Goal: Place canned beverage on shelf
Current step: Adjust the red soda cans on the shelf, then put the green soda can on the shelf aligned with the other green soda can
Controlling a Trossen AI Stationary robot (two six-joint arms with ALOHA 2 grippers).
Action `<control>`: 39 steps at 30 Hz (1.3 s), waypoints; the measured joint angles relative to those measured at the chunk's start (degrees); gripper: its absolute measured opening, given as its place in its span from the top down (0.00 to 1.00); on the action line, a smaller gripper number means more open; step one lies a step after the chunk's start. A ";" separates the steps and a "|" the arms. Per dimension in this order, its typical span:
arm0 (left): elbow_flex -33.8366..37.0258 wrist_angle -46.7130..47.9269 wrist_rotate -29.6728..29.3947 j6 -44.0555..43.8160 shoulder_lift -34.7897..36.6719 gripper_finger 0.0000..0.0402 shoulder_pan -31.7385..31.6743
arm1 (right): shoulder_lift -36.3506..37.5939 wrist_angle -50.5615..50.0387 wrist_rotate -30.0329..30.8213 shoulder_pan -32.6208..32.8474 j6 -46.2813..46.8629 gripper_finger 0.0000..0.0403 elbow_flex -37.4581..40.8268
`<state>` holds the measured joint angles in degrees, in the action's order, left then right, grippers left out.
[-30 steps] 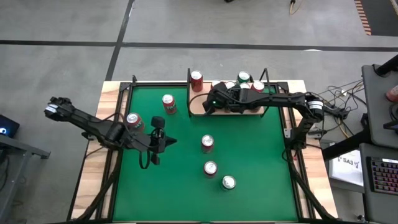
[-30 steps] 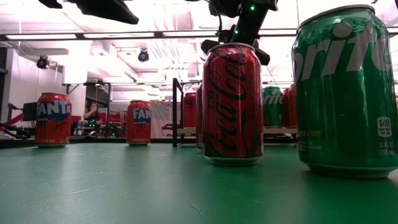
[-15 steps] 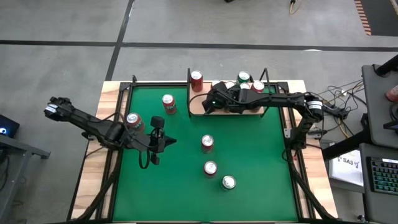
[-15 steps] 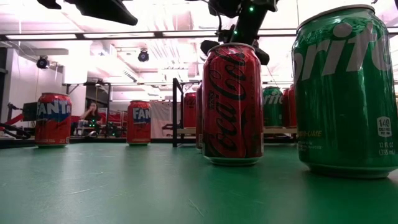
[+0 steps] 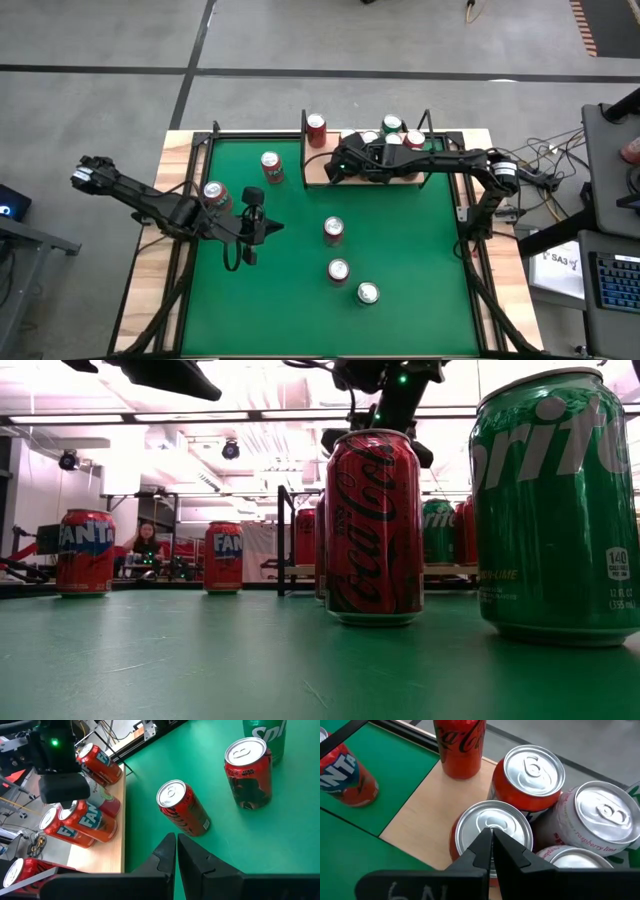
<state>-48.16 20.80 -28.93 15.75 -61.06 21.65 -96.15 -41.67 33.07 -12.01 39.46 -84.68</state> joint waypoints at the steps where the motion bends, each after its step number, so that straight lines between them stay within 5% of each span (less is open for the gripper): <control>1: 0.00 -0.01 -0.01 0.00 0.00 1.00 -0.01 | 0.03 0.00 -0.11 0.03 0.01 0.98 0.00; 25: 0.00 -1.33 0.02 -10.64 -0.04 1.00 0.00 | 7.14 0.06 0.74 2.59 -4.48 0.98 -0.02; 39: 0.00 -8.00 0.11 -15.24 -4.98 1.00 0.08 | 13.45 0.51 -15.74 14.69 -1.68 0.98 -0.02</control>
<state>-48.16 12.80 -28.82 0.51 -66.04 21.73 -82.70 -41.16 17.34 2.68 37.78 -84.71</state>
